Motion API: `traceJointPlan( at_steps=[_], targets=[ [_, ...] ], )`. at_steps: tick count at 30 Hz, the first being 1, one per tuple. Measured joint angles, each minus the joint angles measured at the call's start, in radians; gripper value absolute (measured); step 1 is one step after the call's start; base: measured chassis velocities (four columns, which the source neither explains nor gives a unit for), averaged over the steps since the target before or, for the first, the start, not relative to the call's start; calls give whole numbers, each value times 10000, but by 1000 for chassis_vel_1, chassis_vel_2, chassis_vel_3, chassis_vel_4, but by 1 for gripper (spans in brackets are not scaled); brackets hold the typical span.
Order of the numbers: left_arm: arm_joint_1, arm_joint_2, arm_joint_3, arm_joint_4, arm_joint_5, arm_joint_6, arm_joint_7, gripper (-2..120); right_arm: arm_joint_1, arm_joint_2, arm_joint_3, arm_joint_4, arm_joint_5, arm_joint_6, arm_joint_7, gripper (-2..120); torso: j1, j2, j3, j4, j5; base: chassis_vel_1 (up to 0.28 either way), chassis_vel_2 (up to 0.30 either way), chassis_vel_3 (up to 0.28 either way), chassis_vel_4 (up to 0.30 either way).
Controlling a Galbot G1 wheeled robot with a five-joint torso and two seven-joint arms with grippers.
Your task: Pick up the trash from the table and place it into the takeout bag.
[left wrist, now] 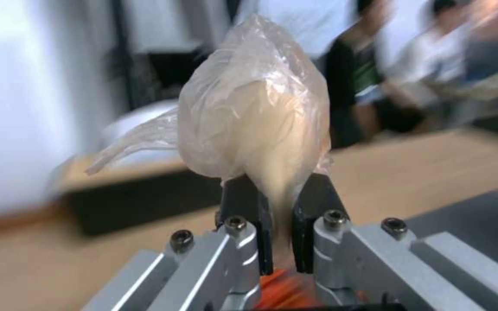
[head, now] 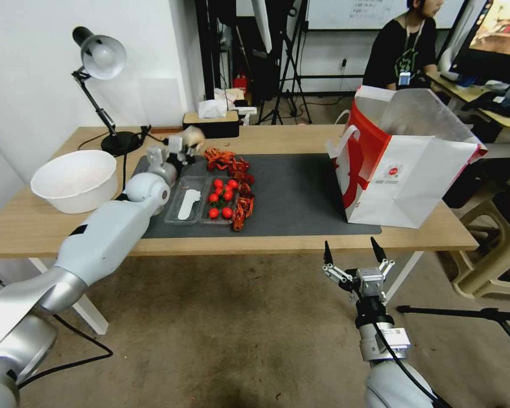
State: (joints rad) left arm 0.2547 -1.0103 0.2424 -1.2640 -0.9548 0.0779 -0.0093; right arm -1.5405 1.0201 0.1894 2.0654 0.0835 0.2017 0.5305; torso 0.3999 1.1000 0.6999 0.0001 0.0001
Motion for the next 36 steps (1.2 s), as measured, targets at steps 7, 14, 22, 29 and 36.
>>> traceJointPlan(
  at_steps=[7, 14, 22, 29, 36],
  targets=[
    [-736, -270, 941, -1235, -1065, -633, 1347, 5, -9, -6, 12, 0, -8, -6, -1, 100, 0, 1, -1, -3, 2, 0, 0, 0, 0],
    [-1786, -927, 2012, -1278, -1633, -939, 1792, 5, -33, 18, 47, 3, -9, -7, 4, 100, 0, 1, -1, -1, -1, 0, 0, 0, 0],
    [-3014, -2191, 2985, -539, -2093, -1025, 2044, 5, -11, 49, 76, -8, -9, -7, 12, 100, 0, 1, 0, 0, 0, 0, 0, 0, 0],
    [-3514, -3089, 3749, -167, -2247, -1024, 2049, 5, 0, 50, 99, -10, -8, -6, 19, 100, 1, 0, 1, -1, 1, 0, 0, 0, 0],
    [-3754, -4011, 4215, 354, -2278, -1023, 2052, 5, 2, 79, 99, -34, -6, -5, 21, 100, 0, 0, 2, 0, 1, 0, 0, 0, 0]
  ],
)
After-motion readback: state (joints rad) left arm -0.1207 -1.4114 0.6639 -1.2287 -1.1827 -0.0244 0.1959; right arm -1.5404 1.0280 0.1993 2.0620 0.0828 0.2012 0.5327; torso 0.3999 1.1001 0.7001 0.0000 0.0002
